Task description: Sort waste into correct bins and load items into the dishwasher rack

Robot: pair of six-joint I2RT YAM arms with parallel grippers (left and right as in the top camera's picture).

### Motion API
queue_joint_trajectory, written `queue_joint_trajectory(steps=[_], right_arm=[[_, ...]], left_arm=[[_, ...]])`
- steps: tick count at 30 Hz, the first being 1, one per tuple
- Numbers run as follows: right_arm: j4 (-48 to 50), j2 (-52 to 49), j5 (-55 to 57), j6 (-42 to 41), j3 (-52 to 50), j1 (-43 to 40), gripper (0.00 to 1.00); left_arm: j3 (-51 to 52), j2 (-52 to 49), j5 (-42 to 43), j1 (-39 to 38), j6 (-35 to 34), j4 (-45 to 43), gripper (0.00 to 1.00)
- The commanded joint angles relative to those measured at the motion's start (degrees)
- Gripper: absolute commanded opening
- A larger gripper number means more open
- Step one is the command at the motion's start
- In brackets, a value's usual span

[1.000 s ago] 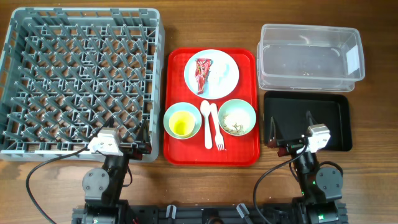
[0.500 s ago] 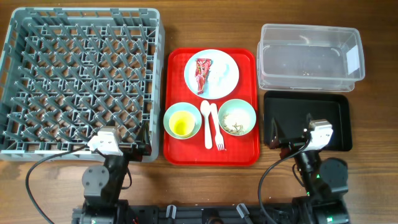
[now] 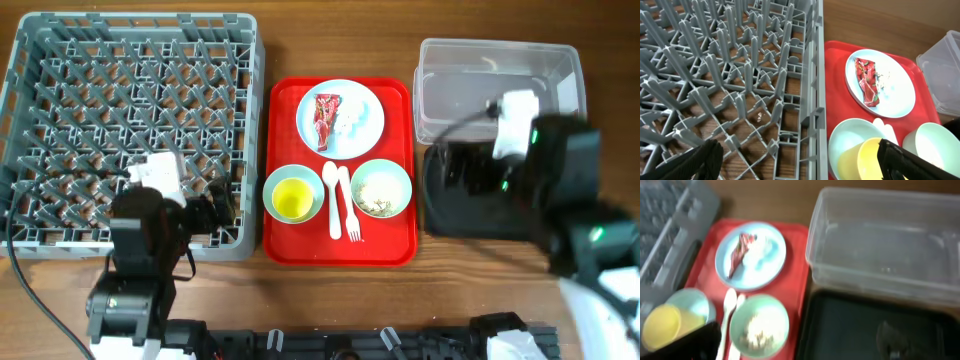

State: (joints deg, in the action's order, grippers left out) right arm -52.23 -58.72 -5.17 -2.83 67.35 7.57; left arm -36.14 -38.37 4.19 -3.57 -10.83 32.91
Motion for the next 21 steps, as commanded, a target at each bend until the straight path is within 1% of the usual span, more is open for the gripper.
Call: queue_joint_trajectory(steps=[1,2,5,9,11,13,15,17,19,21], right_arm=[[-5.73,-8.52,-0.83,4.17,13.49,0.24,1.00],[-8.74,-10.21,-2.32,3.52,13.70,0.24,1.00],[-9.07,-12.87,-11.06,8.31,13.70,0.24,1.00],[-8.96,-15.06,-10.93,5.62,14.60,0.44,1.00],[-11.23,-17.64,-8.33,5.25,17.70,2.08,1.00],[-14.40,-21.00,-5.73,4.17,22.93,4.66,1.00],[-16.37,-25.83,-3.10,3.48,30.40,7.93,1.00],[-15.50,-31.30,1.53,0.02,37.44,10.12,1.00],[-11.76,-35.82,1.77,-0.85,40.39,10.71,1.00],[-6.75,-40.17,1.60,-1.29,40.37,11.30,1.00]], left_arm=[[-2.43,-1.44,0.28,0.15,-0.55,0.22,1.00],[-2.43,-1.44,0.26,0.15,-0.55,0.20,1.00],[-2.43,-1.44,0.26,0.15,-0.55,0.35,1.00],[-2.43,-1.44,0.26,0.15,-0.55,0.39,1.00],[-2.43,-1.44,0.26,0.15,-0.55,0.39,1.00],[-2.43,-1.44,0.26,0.15,-0.55,0.39,1.00],[-2.43,-1.44,0.26,0.15,-0.55,0.39,1.00],[-2.43,-1.44,0.26,0.15,-0.55,0.39,1.00],[-2.43,-1.44,0.26,0.15,-0.55,0.39,1.00],[-2.43,-1.44,0.26,0.15,-0.55,0.39,1.00]])
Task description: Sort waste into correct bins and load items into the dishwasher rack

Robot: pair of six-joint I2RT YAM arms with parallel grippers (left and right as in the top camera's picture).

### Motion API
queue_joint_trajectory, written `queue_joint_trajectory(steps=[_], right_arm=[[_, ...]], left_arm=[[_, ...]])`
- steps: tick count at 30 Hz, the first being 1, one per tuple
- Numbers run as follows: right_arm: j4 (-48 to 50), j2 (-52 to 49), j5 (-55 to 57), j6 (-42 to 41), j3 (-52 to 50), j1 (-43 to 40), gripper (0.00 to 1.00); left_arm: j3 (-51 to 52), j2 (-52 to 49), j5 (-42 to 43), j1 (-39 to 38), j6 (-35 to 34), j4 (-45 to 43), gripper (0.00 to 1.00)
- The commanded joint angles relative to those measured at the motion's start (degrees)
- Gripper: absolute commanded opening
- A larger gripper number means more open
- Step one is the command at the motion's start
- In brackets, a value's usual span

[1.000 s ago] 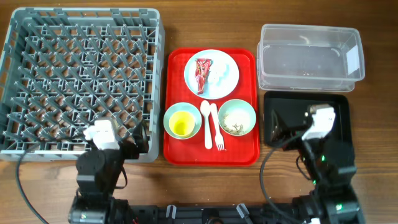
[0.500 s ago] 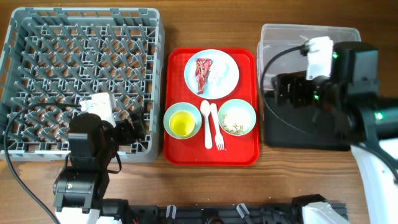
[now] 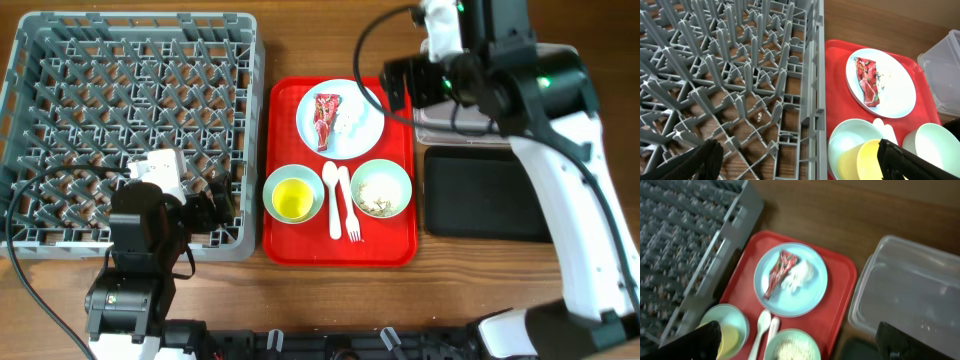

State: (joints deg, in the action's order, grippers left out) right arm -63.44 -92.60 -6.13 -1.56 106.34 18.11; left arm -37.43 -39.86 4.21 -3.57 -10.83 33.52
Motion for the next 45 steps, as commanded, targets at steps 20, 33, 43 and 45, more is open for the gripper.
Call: queue_joint_trajectory(steps=[20,33,43,45], right_arm=[[10.99,-40.00,2.34,-19.63,0.79,5.68,0.70],[6.60,-28.35,7.48,-20.94,1.46,3.58,0.05],[4.92,-17.97,12.98,-25.40,-2.60,-13.75,0.05],[6.56,-18.01,11.69,-25.42,-4.15,-15.06,0.33]], left_arm=[[-1.14,0.04,0.24,0.15,-0.55,0.46,1.00],[-1.14,0.04,0.24,0.15,-0.55,0.48,1.00],[-1.14,0.04,0.24,0.15,-0.55,0.63,1.00],[-1.14,0.04,0.24,0.15,-0.55,0.63,1.00]])
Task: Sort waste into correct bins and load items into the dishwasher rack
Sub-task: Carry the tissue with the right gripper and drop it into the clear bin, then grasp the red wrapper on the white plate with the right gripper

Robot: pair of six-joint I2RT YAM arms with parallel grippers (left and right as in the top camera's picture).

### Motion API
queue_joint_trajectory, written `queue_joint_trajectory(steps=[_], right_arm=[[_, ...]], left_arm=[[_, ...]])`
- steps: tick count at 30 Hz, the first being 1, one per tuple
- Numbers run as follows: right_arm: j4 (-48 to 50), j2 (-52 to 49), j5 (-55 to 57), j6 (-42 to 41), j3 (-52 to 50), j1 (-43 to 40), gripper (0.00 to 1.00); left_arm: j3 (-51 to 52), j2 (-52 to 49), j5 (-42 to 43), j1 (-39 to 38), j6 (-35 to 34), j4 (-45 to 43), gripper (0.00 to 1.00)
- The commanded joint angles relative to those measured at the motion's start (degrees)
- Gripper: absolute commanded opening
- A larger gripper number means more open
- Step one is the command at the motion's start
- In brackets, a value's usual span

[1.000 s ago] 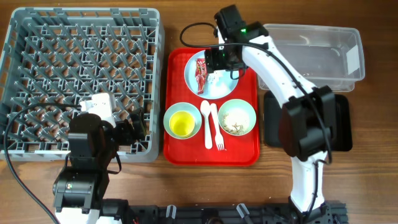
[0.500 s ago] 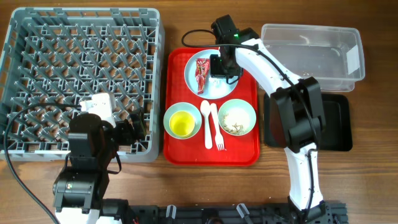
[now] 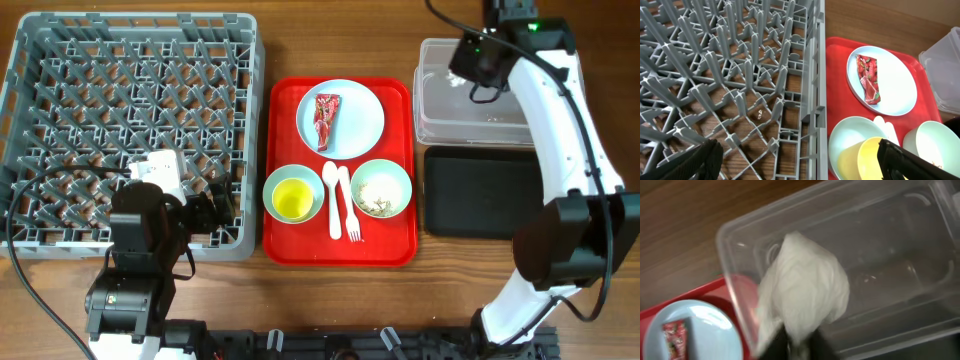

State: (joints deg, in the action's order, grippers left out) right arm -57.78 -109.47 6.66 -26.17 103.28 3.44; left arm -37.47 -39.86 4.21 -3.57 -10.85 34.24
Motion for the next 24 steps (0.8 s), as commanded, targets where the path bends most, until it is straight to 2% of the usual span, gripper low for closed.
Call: queue_joint_trajectory(steps=[1,2,3,6,9,13,18,24], right_arm=[[1.16,-1.11,-1.09,-0.61,-1.07,-0.37,0.34],[1.16,-0.66,-2.58,2.03,-0.52,-0.37,0.46],[1.16,-0.15,-4.57,3.56,0.22,-0.28,0.53],[3.41,4.22,-11.02,4.20,1.29,2.01,0.57],[6.88,6.14,-12.83,5.20,1.27,10.27,0.68],[9.70,0.79,-9.01,1.77,1.22,21.38,0.73],[12.52,-10.23,-6.01,-0.17,1.22,28.79,0.74],[10.80,-19.69,-0.55,-5.79,1.22,30.08,0.74]], left_arm=[[-1.09,0.04,0.24,0.15,-0.52,-0.09,1.00],[-1.09,0.04,0.24,0.15,-0.52,-0.09,1.00],[-1.09,0.04,0.24,0.15,-0.52,-0.07,1.00],[-1.09,0.04,0.24,0.15,-0.52,0.11,1.00],[-1.09,0.04,0.24,0.15,-0.52,0.09,1.00],[-1.09,0.04,0.24,0.15,-0.52,0.11,1.00],[-1.09,0.04,0.24,0.15,-0.52,0.13,1.00],[-1.09,0.04,0.24,0.15,-0.52,0.63,1.00]])
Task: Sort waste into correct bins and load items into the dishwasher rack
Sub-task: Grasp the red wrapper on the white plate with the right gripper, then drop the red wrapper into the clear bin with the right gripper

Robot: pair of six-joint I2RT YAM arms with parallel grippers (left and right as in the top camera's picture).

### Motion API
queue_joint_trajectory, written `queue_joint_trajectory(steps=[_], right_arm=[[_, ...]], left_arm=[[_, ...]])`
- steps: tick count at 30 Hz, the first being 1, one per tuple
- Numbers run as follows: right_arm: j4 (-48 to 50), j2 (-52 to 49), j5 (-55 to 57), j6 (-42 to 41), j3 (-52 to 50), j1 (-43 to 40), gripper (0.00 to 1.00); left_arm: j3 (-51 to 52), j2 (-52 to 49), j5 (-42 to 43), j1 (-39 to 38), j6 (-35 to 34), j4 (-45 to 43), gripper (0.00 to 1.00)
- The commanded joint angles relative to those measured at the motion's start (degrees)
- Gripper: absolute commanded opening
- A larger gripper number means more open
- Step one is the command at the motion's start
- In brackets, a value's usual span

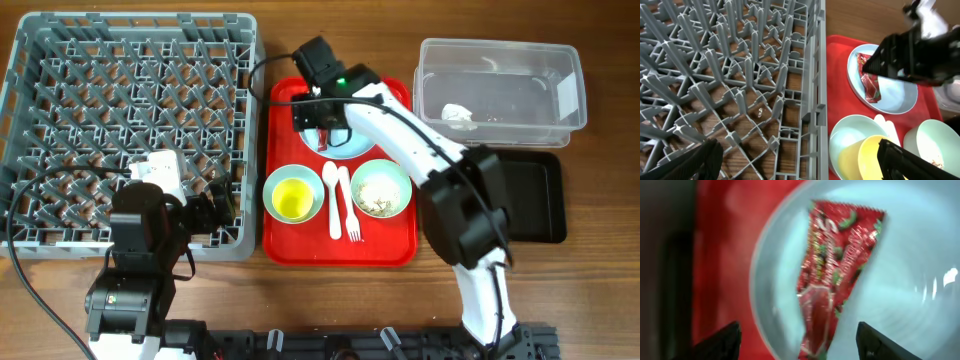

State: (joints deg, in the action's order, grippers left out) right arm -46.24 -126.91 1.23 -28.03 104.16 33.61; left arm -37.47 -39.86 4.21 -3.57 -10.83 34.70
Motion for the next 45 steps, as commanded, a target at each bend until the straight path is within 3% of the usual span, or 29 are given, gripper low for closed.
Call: queue_joint_trajectory(steps=[1,4,7,8,9,13,17,22,28,29,30,31,32,33,35,37,40,42,45], right_arm=[[-0.72,-3.02,4.94,-3.89,0.35,-0.09,0.74],[-0.72,-4.76,5.03,-5.18,-0.44,-0.07,0.72],[0.59,-5.33,3.56,-5.55,-2.36,-0.09,0.64],[0.94,-5.33,3.52,-5.57,-2.36,-0.07,0.55],[0.74,-5.33,3.45,-6.19,-2.36,-0.07,0.36],[-0.52,-5.20,3.08,-6.51,-2.10,-0.31,0.04],[-5.29,-0.55,3.80,-6.47,-0.55,-2.75,0.04],[-6.36,13.97,8.33,-7.21,-0.55,-10.38,0.04],[-13.40,17.40,9.20,-23.76,-2.64,-25.75,0.04],[-12.13,17.05,6.86,-23.93,-3.96,-28.06,0.08],[-10.99,16.68,5.31,-22.86,-4.66,-29.31,0.18],[-9.84,16.48,4.74,-22.80,-5.29,-30.36,0.42],[-8.74,16.48,4.76,-20.63,-5.64,-31.26,0.58],[-7.52,16.63,3.85,-17.25,-5.53,-31.69,0.63],[-6.97,18.01,1.01,-11.91,-5.44,-32.17,0.67],[-8.72,21.81,-6.32,-0.52,-5.42,-32.13,0.76],[-17.46,28.46,-11.10,12.44,-5.46,-30.88,0.82],[-22.71,32.09,-11.13,14.53,-6.49,-29.46,0.82],[-22.80,38.93,-11.15,14.36,-12.61,-27.21,0.81]], left_arm=[[-1.09,0.04,0.24,0.15,-0.52,0.33,1.00],[-1.09,0.04,0.24,0.15,-0.55,0.33,1.00],[-1.09,0.04,0.24,0.15,-0.55,0.35,1.00],[-1.09,0.04,0.24,0.15,-0.55,0.50,1.00],[-1.09,0.04,0.24,0.15,-0.55,0.81,1.00],[-1.09,0.04,0.24,0.15,-0.52,1.14,1.00],[-1.09,0.04,0.22,0.15,-0.52,1.14,1.00],[-1.09,0.04,0.22,0.15,-0.52,1.09,1.00],[-1.09,0.04,0.22,0.15,-0.52,1.11,1.00],[-1.09,0.04,0.22,0.15,-0.55,1.11,1.00],[-1.09,0.04,0.24,0.15,-0.55,1.11,1.00],[-1.09,0.04,0.24,0.15,-0.55,1.11,1.00],[-1.09,0.04,0.24,0.15,-0.55,1.11,1.00],[-1.09,0.04,0.24,0.15,-0.55,1.11,1.00],[-1.09,0.04,0.24,0.15,-0.52,1.11,1.00],[-1.09,0.04,0.24,0.15,-0.55,1.11,1.00],[-1.09,0.04,0.22,0.15,-0.52,1.11,1.00],[-1.09,0.04,0.22,0.15,-0.52,1.14,1.00],[-1.09,0.04,0.24,0.15,-0.55,1.14,1.00]])
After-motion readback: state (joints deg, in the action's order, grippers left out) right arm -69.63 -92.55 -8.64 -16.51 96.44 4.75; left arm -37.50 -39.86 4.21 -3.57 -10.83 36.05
